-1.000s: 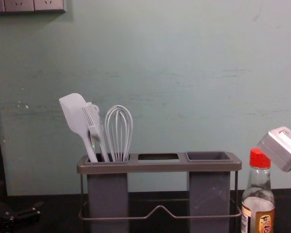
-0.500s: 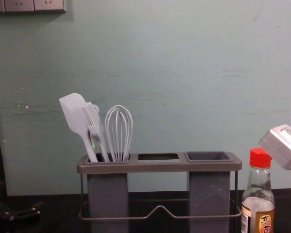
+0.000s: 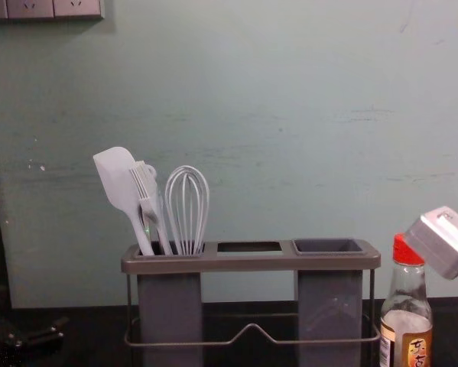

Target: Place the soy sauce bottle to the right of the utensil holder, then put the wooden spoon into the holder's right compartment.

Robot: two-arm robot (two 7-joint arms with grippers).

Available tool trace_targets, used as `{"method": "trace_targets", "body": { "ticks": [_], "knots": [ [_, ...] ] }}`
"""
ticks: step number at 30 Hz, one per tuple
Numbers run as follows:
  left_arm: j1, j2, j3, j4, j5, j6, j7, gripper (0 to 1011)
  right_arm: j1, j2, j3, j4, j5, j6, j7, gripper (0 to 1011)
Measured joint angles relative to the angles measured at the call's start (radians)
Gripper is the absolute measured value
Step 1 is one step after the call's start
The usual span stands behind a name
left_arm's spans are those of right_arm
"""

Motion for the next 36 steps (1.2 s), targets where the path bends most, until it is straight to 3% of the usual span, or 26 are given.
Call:
{"method": "trace_targets", "body": {
  "ticks": [15, 29, 36],
  "knots": [
    [0.000, 0.000, 0.000, 0.000, 0.000, 0.000, 0.000, 1005, 0.003, -0.011, -0.009, 0.010, -0.029, -0.005, 0.000, 1000],
    [0.000, 0.000, 0.000, 0.000, 0.000, 0.000, 0.000, 1005, -0.005, -0.020, 0.005, 0.007, -0.041, -0.003, 0.001, 1000],
    [0.000, 0.000, 0.000, 0.000, 0.000, 0.000, 0.000, 1005, -0.013, -0.025, 0.014, 0.002, -0.040, 0.002, 0.000, 862]
  ]
}}
